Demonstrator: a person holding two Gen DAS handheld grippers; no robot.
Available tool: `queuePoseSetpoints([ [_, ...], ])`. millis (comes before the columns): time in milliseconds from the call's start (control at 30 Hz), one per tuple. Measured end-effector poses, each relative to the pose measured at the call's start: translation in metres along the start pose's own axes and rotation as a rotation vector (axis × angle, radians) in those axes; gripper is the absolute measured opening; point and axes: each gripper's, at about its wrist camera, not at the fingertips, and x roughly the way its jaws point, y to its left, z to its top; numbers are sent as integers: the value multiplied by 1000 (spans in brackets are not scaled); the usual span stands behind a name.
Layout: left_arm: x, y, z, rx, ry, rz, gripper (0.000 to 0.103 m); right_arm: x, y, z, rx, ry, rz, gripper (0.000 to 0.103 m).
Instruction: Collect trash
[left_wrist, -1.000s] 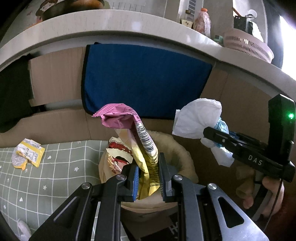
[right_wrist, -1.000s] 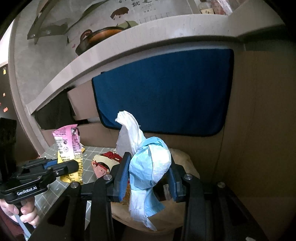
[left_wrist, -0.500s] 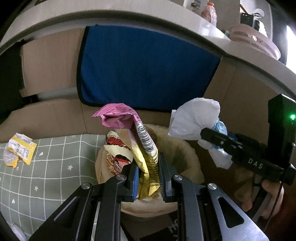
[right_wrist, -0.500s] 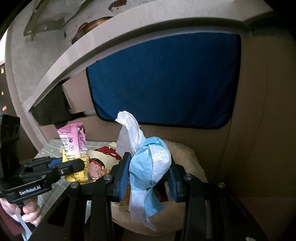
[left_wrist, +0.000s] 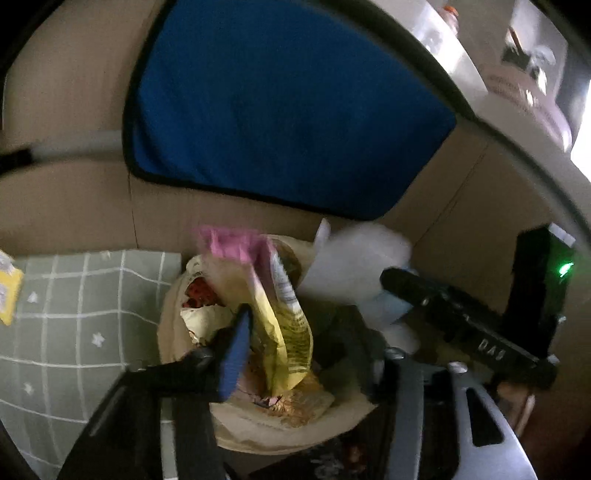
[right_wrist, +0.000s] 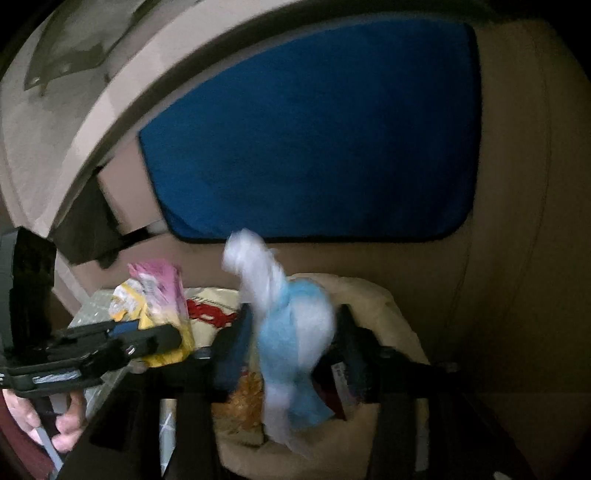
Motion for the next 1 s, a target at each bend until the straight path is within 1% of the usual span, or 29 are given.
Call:
queuePoseSetpoints([
  [100,-9,16,3,-75,-24,19,52,7,-7,-3,48,12,26,62],
  [167,-21,26,4,-112,-56,37,52,8,-7,-6,48,22,2,62],
  [333,-60,58,1,-180,-129,132,52,9,0,-8,37,45,0,62],
  [500,-99,92,-9,-204,-147,220,52,5,21,-5,-5,53,24,62],
  [633,-134,123,-11,-251,-178,272,52,-3,50,-2,-75,26,39,61],
  [700,-153,146,-11,-295,-194,282,52,-6,68,-1,-99,17,71,61],
  [800,-174,193,-4,-395,-215,282,52,-5,90,1,-127,17,108,60],
  [867,-184,232,0,-470,-210,298,52,-1,107,1,-144,20,128,60],
  [1000,-176,287,4,-515,-170,331,52,17,134,-5,-170,60,162,60],
])
